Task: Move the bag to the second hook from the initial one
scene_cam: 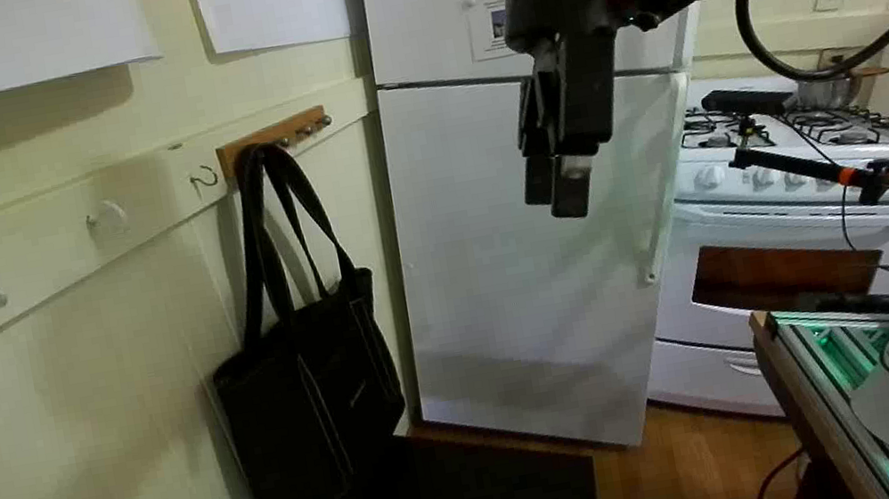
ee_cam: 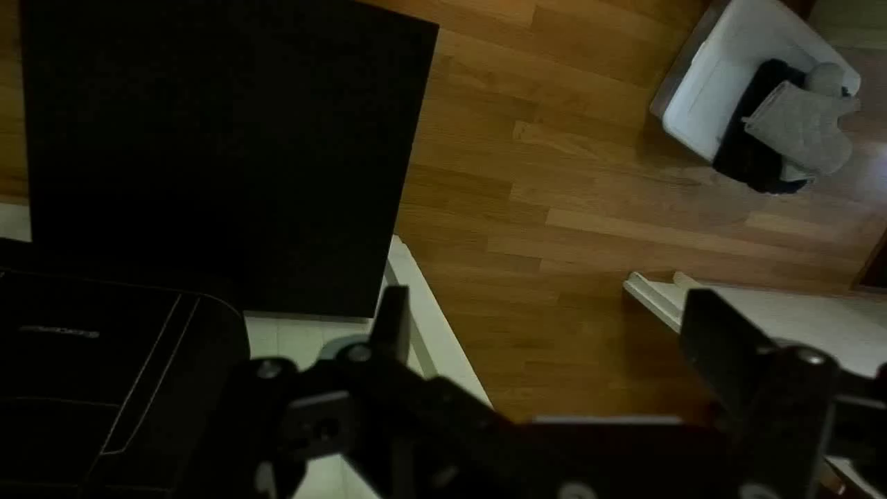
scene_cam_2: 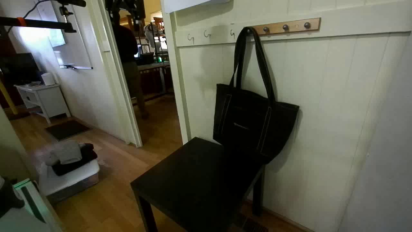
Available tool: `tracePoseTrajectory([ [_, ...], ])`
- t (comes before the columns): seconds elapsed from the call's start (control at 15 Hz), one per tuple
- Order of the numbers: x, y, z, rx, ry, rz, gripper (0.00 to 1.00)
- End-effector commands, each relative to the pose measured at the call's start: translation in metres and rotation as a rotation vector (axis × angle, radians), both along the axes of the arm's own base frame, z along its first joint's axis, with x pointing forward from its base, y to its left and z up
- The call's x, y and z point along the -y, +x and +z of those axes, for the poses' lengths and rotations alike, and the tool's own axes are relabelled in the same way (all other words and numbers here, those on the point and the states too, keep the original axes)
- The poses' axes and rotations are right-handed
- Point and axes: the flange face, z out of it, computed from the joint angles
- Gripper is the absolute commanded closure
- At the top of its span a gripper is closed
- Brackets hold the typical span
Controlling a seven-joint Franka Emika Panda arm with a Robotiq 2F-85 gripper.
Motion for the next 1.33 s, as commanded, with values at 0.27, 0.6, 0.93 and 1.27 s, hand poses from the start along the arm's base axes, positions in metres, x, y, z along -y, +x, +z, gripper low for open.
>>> tracePoseTrajectory([
  [0.27, 0.0, 0.0, 0.0, -0.001, 0.0, 0.0, 0.0],
  [0.6, 0.0, 0.0, 0.0, -0.001, 0.0, 0.0, 0.0],
  [0.93, 0.029, 0.033, -0.018, 0.018, -0.097, -0.153, 0.0],
  [1.27, 0.049, 0.091, -0.038, 0.116, -0.232, -0.193, 0.0],
])
